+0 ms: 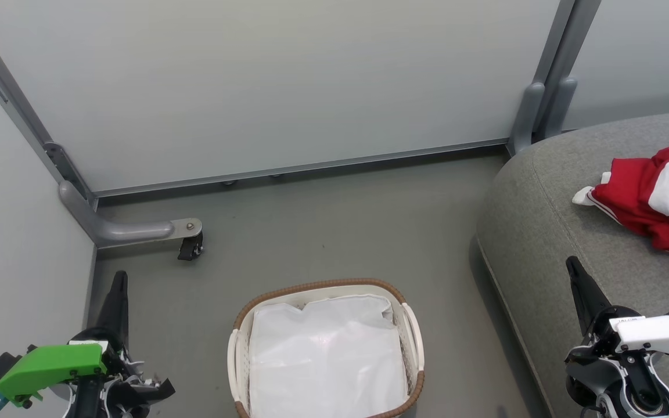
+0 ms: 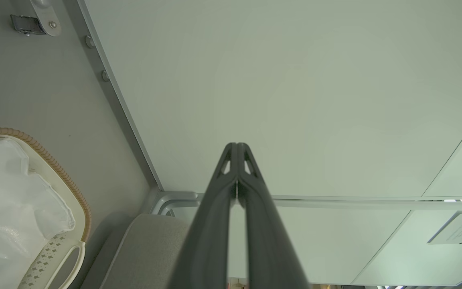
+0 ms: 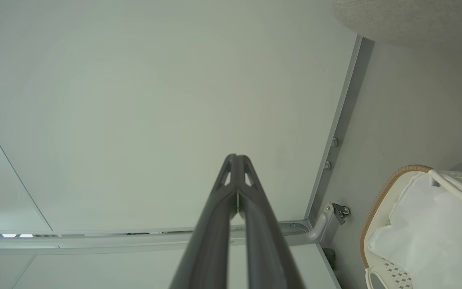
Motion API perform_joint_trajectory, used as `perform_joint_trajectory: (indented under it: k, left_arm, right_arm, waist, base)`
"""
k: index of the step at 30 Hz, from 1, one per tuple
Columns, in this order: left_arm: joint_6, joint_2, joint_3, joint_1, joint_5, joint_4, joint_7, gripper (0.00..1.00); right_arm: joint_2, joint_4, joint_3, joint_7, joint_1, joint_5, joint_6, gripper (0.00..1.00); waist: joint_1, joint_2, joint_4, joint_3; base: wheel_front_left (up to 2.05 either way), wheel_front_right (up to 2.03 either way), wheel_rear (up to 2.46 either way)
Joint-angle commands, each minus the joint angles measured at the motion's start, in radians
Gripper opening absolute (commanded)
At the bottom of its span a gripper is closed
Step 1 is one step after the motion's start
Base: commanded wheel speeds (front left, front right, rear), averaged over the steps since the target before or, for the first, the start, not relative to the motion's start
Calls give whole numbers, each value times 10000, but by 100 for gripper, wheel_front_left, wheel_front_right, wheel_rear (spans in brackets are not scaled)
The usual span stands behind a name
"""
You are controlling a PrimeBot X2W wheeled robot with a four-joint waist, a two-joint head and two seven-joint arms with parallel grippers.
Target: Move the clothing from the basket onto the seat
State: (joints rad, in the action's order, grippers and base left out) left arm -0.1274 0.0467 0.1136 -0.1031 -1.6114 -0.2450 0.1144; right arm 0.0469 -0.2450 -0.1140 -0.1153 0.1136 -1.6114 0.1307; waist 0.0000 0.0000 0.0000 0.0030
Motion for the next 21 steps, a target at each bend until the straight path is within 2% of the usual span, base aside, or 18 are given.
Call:
perform_joint_trajectory:
  k: [1, 21]
  left_arm:
    - [-60, 66, 23, -109, -29, 16, 32, 0]
    - [-59, 66, 22, -109, -29, 17, 31, 0]
  right_arm:
    - [62, 32, -23, -16, -107, -29, 0, 0]
    - [63, 32, -22, -15, -106, -30, 0, 0]
  waist:
    - [0, 0, 0, 1]
    - [0, 0, 0, 1]
  base:
    - [0, 0, 0]
    - [0, 0, 0]
